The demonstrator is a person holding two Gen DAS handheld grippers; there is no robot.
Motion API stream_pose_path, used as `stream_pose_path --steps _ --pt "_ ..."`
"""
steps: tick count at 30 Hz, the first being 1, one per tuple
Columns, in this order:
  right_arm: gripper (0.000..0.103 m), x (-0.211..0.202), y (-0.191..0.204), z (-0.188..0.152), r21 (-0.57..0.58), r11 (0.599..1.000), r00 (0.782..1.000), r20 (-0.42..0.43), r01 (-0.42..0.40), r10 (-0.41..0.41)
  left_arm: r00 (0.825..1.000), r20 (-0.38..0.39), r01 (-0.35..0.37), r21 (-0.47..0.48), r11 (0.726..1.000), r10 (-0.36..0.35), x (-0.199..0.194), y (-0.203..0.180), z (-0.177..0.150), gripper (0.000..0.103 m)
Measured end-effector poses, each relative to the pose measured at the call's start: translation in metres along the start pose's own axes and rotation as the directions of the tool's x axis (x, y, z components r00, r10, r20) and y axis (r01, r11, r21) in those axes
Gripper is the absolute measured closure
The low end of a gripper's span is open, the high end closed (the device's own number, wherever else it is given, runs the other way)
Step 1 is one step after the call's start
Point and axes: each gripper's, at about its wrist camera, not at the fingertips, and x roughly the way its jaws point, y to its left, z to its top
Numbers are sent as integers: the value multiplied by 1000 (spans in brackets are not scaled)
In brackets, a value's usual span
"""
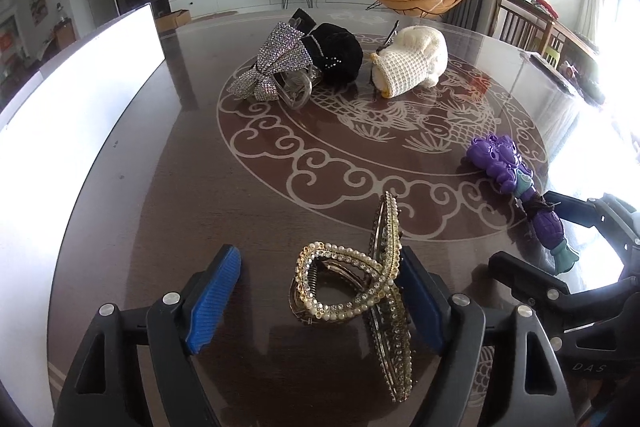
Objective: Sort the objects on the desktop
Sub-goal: 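Close the left gripper on the gold pearl hair clip while the right gripper holds the purple toy, then lift the gold clip with the left gripper while the right gripper holds the purple toy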
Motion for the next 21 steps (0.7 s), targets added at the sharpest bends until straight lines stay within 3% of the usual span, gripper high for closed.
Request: stream_pose_path --steps 4,6,21 --pt "17 0 0 0 0 1000 1000 0 0 0 1000 -3 -10 -8 1000 10 1 2 -1 19" --pt "17 0 0 0 0 1000 1000 0 0 0 1000 -15 -17 -22 1000 16 3 4 -1 10" --pt "16 0 0 0 1 1000 1000 -1 1 -1 999 -30 -25 -34 999 24 5 6 -1 1"
